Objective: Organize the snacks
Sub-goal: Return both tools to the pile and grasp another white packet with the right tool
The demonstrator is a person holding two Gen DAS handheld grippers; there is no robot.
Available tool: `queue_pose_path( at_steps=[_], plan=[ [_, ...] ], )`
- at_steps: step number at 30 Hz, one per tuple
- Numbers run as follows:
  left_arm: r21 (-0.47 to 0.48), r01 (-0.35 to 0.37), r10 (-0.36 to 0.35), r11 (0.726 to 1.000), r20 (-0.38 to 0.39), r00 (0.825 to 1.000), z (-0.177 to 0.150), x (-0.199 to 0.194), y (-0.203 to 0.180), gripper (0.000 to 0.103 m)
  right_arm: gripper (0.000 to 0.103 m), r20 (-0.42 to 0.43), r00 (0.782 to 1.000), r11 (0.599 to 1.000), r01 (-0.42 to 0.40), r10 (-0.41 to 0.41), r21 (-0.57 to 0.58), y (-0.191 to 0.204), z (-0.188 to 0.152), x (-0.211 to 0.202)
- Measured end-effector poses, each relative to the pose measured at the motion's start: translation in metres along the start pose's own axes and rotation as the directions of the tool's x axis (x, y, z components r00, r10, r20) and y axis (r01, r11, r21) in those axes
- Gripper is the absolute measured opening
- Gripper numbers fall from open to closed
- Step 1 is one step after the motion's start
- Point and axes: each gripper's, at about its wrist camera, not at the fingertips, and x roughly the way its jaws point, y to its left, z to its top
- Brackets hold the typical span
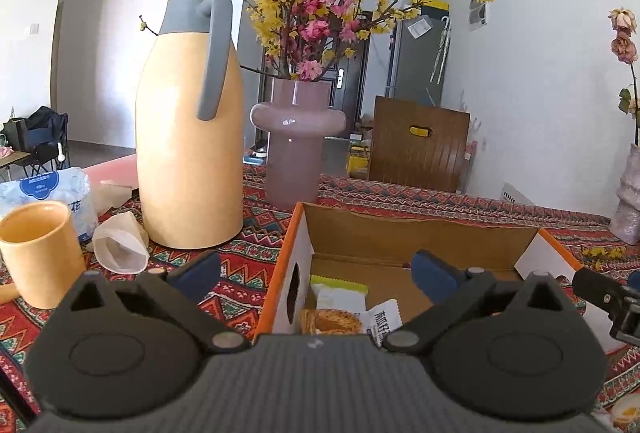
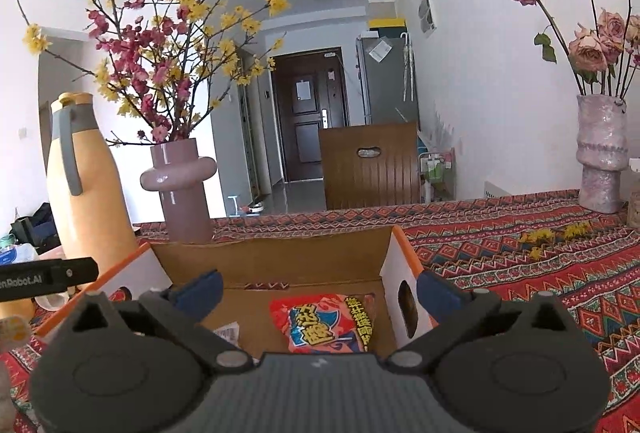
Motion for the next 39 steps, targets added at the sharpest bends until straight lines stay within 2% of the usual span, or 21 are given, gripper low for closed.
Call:
queue_pose_path(
  at_steps=[11, 15, 23, 30, 34, 39],
  plan=[
    [0.014, 0.037, -0.037, 0.999, -0.010, 0.999, 0.006, -0.048, 0.011, 0.103, 0.103, 0.019, 1.000, 0.999, -0.013, 0.014, -0.034, 0.004, 0.011, -0.050],
    [0.023, 0.039, -0.039, 0.999, -0.024, 0.999, -0.003, -0.062, 0.021, 0.103, 0.103, 0.006, 1.000, 0.999, -0.016, 0.016, -0.038, -0.001, 0.005, -0.071],
    [0.046, 0.016, -0.012, 0.999, -0.086, 0.996, -0.040, -0.077, 0.043, 0.103, 0.103, -0.079, 0.997, 0.999, 0.018, -0.020, -0.028, -0.020, -0.027, -0.096],
    [0.103, -0.037, 0.047, 0.994, -0.091, 0.995, -0.073, -0.071, 0.051, 0.103, 0.103, -0.139, 0.989, 0.998, 0.058, -0.058, -0.007, -0.034, -0.052, -0.095],
    [0.115, -0.024, 0.033, 0.993, -0.078, 0.996, -0.076, -0.073, 0.050, 0.103, 0.103, -0.195, 0.978, 0.998, 0.070, -0.069, -0.005, -0.036, -0.061, -0.082],
    [0.108, -0.018, 0.027, 0.994, -0.079, 0.996, -0.077, -0.073, 0.051, 0.103, 0.103, -0.219, 0.974, 0.996, 0.075, -0.063, 0.047, -0.045, -0.064, -0.079]
  ],
)
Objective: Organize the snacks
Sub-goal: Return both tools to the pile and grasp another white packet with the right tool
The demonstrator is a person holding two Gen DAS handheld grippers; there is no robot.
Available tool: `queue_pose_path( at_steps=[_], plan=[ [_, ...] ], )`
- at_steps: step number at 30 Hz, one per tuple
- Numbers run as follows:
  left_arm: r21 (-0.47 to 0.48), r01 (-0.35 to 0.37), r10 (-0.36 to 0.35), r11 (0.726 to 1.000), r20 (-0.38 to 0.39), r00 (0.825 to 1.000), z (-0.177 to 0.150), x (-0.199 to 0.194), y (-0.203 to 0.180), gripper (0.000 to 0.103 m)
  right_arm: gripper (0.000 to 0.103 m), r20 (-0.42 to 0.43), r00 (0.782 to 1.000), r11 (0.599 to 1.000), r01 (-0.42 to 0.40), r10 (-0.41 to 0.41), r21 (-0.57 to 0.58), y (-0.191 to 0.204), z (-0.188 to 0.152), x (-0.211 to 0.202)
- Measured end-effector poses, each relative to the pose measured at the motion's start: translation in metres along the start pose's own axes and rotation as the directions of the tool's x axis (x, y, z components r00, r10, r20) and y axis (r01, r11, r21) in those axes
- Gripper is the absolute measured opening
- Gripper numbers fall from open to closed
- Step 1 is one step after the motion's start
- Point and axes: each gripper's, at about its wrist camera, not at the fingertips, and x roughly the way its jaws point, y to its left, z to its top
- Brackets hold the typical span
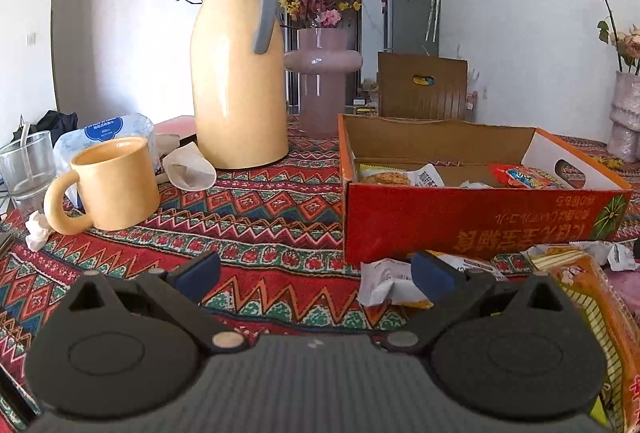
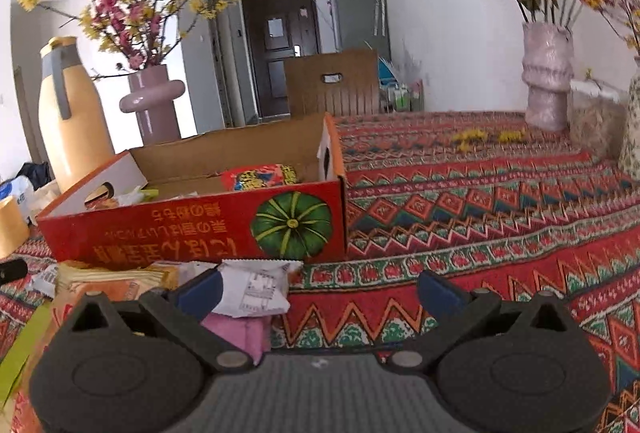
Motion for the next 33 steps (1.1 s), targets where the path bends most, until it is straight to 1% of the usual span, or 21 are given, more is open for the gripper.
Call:
queue_pose_path(
  at_steps=[5, 15, 18, 21, 24, 26, 28, 31, 33],
  plan=[
    [-0.021, 0.003, -0.003, 1.000, -0.010, 1.000, 0.000, 0.001, 0.003, 0.103, 0.103, -0.009, 1.000, 0.999, -0.016, 0.016, 0.031, -0.006, 0.000, 0.002],
    [-0.043, 0.007, -0.009, 0.999, -0.033, 0.999, 0.001, 0.005, 0.007, 0.103, 0.103, -0.007, 1.000, 0.997, -0.012, 0.013, 0.071, -0.013, 0.001, 0.002],
    [-0.050, 0.009, -0.012, 0.999, -0.041, 0.999, 0.000, 0.006, 0.008, 0.103, 0.103, -0.001, 1.000, 0.998, -0.003, 0.004, 0.063, -0.011, 0.000, 0.001],
    [-0.063, 0.013, -0.016, 0.998, -0.049, 0.999, 0.001, 0.007, 0.009, 0.103, 0.103, -0.003, 1.000, 1.000, 0.019, -0.019, 0.022, -0.002, 0.002, 0.000],
    [-0.070, 0.014, -0.017, 0.997, -0.055, 0.998, 0.001, 0.008, 0.010, 0.103, 0.103, -0.010, 1.000, 1.000, -0.005, 0.005, -0.009, 0.009, 0.008, -0.003],
    [-0.072, 0.014, -0.018, 0.997, -0.057, 0.998, 0.001, 0.009, 0.011, 0.103, 0.103, -0.041, 0.999, 1.000, -0.003, 0.002, -0.031, 0.017, 0.016, 0.004],
    [-0.076, 0.015, -0.020, 0.997, -0.059, 0.998, 0.001, 0.009, 0.011, 0.103, 0.102, -0.088, 0.996, 0.999, -0.021, 0.018, -0.031, 0.023, 0.023, 0.016],
    [-0.088, 0.024, -0.030, 0.996, -0.067, 0.997, 0.001, 0.010, 0.013, 0.103, 0.093, -0.152, 0.988, 0.999, -0.041, 0.037, -0.022, 0.033, 0.029, 0.033],
    [-0.102, 0.028, -0.036, 0.994, -0.072, 0.997, 0.001, 0.011, 0.015, 0.103, 0.087, -0.198, 0.980, 0.999, -0.034, 0.026, -0.034, 0.040, 0.030, 0.043]
  ],
)
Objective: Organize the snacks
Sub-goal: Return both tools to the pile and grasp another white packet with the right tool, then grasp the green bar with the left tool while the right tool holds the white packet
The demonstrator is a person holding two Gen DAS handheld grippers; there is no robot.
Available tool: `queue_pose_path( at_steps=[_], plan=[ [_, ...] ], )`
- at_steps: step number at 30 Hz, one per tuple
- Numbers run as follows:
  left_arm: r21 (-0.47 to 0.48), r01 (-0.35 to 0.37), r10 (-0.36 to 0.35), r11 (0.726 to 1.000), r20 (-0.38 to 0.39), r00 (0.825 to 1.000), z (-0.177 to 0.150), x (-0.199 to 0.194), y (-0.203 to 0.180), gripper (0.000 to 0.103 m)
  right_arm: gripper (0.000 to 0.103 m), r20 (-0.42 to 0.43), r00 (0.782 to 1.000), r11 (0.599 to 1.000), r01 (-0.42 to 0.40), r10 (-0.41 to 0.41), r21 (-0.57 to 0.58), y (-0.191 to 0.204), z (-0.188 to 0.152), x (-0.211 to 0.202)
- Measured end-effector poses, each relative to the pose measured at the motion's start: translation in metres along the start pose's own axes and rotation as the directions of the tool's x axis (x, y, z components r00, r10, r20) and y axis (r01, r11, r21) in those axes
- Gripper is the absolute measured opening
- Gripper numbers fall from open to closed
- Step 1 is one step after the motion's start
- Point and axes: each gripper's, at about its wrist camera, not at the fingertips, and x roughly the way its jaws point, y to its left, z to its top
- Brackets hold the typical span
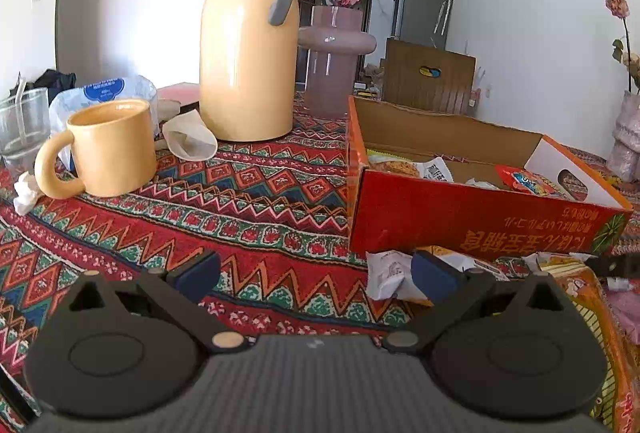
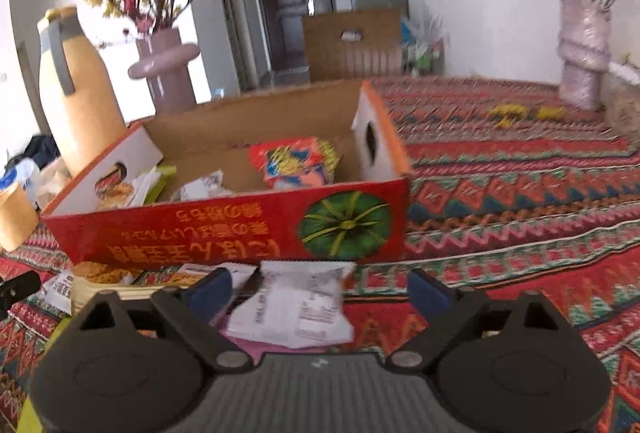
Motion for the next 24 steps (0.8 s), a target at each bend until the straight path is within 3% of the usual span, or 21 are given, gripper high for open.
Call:
queue_pose_path(
  at_steps=[2, 3, 11, 19, 24],
  plan=[
    [-0.006, 0.005, -0.005, 1.000, -0.001, 1.000, 0.000, 0.000, 0.001, 0.103, 0.061, -0.042, 0.999, 1.000, -0.001, 0.002, 0.009, 0.003, -0.001, 0.007],
    [-0.007, 0.006, -0.006, 1.000, -0.001, 1.000, 0.000, 0.000, 0.001, 0.103, 0.058, -0.054, 0.999, 1.000, -0.006, 0.007, 0.016, 0.003, -0.002, 0.008],
    [-0.006, 0.003, -0.003, 1.000, -0.001, 1.000, 0.000, 0.000, 0.000, 0.103, 0.052, 0.082, 0.996, 0.999, -0.039, 0.036, 0.031, 0.000, -0.012, -0.027],
    [0.033, -0.007, 0.007, 0.999, -0.004, 1.000, 0.000, -0.013, -0.006, 0.103, 0.052, 0.268, 0.963, 1.000, -0.023, 0.017, 0.019, -0.014, -0.061, -0.097],
    [0.050, 0.065, -0.062, 0.997, -0.068, 0.996, -0.008, -0.037, -0.021, 0.103, 0.052, 0.295, 0.955, 0.999, -0.032, 0.020, 0.036, -0.032, -0.083, -0.126]
  ],
)
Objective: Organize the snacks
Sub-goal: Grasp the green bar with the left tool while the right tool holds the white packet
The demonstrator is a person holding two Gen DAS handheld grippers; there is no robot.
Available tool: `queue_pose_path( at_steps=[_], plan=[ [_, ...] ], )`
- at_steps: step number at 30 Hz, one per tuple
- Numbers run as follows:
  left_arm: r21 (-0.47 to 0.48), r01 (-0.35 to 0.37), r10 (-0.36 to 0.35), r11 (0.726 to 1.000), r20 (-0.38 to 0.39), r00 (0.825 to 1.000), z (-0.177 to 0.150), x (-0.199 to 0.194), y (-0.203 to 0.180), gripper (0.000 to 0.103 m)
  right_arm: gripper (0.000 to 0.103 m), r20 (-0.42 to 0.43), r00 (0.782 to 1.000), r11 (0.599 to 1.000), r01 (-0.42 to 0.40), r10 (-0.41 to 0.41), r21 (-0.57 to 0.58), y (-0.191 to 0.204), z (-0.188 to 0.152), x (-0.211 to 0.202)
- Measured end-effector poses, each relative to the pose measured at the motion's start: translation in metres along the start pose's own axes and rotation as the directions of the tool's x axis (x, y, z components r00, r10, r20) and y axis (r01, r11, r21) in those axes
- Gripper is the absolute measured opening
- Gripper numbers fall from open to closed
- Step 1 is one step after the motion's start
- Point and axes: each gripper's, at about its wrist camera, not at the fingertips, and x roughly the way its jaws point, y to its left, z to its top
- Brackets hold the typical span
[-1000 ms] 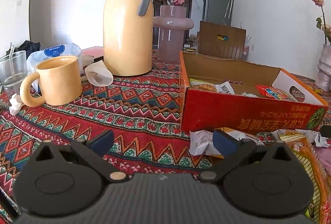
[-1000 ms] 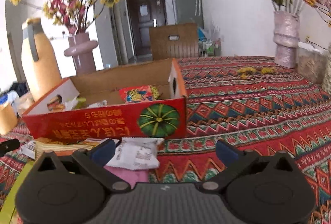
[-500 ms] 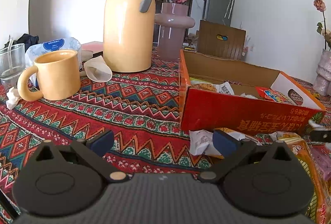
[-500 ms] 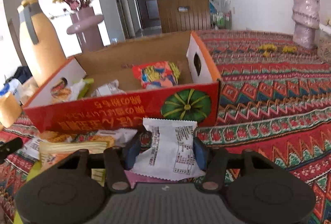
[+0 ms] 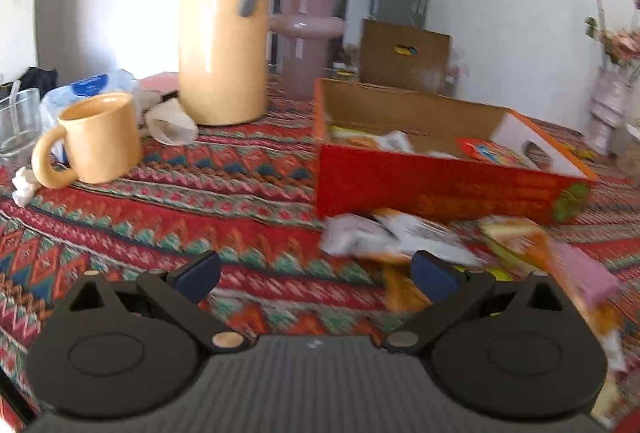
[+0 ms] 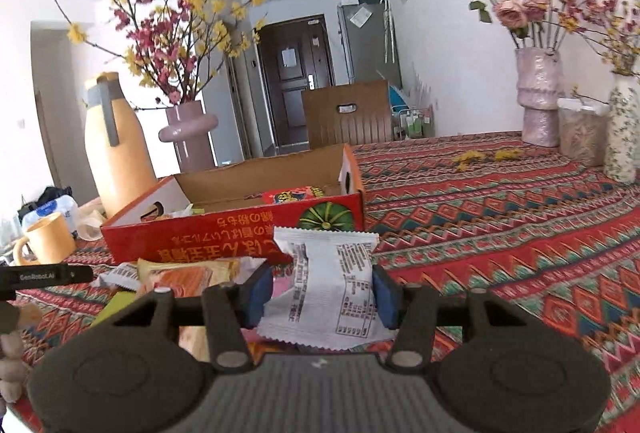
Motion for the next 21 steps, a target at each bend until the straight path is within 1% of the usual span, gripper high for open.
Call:
queue_pose_path(
  at_steps=[1, 3, 5, 6, 7, 8, 11, 13, 14, 16, 19, 21],
  plan=[
    [0.003, 0.014, -0.014, 1.000, -0.007, 1.000, -0.001, -0.006, -0.005, 0.103, 0.052, -0.002, 1.000, 1.000, 0.001, -0.001, 0.005, -0.002, -0.002, -0.003],
    [-0.001, 0.048, -0.048, 0.999, -0.028, 0.998, -0.002, -0.013, -0.012, 0.098, 0.052, -0.009, 1.000, 1.000, 0.000, 0.000, 0.011, -0.005, -0.007, -0.007],
    [-0.001, 0.087, -0.087, 0.996, -0.053, 0.995, -0.002, -0.020, -0.020, 0.088, 0.052, -0.015, 1.000, 1.000, -0.001, 0.001, 0.015, -0.006, -0.012, -0.009],
    [0.004, 0.097, -0.096, 0.995, -0.067, 0.993, -0.003, -0.023, -0.024, 0.085, 0.052, -0.017, 1.000, 1.000, -0.003, 0.004, 0.015, -0.006, -0.014, -0.010],
    [0.006, 0.107, -0.106, 0.994, -0.083, 0.991, -0.004, -0.024, -0.028, 0.079, 0.052, -0.019, 1.000, 1.000, -0.004, 0.004, 0.015, -0.005, -0.014, -0.009],
    [0.003, 0.130, -0.129, 0.991, -0.108, 0.986, -0.006, -0.026, -0.032, 0.074, 0.052, -0.019, 1.000, 1.000, -0.005, 0.005, 0.015, -0.005, -0.015, -0.010],
    [0.008, 0.173, -0.170, 0.985, -0.153, 0.973, -0.011, -0.027, -0.042, 0.071, 0.052, -0.016, 1.000, 1.000, -0.010, 0.011, 0.014, -0.005, -0.017, -0.013],
    [0.016, 0.182, -0.177, 0.983, -0.168, 0.970, -0.014, -0.026, -0.048, 0.071, 0.052, -0.014, 1.000, 1.000, -0.013, 0.013, 0.014, -0.005, -0.018, -0.015],
    [0.024, 0.175, -0.168, 0.984, -0.175, 0.970, -0.014, -0.025, -0.051, 0.069, 0.052, -0.014, 1.000, 1.000, -0.014, 0.015, 0.015, -0.005, -0.018, -0.015],
    [0.026, 0.168, -0.161, 0.985, -0.189, 0.969, -0.014, -0.020, -0.055, 0.069, 0.052, -0.014, 1.000, 1.000, -0.017, 0.017, 0.017, -0.006, -0.019, -0.016],
    [0.019, 0.162, -0.154, 0.987, -0.215, 0.964, -0.014, -0.014, -0.059, 0.064, 0.052, -0.014, 1.000, 1.000, -0.021, 0.021, 0.020, -0.007, -0.020, -0.017],
    [0.008, 0.159, -0.152, 0.987, -0.245, 0.958, -0.017, -0.008, -0.060, 0.060, 0.052, -0.016, 1.000, 0.999, -0.022, 0.022, 0.023, -0.008, -0.021, -0.017]
  ],
)
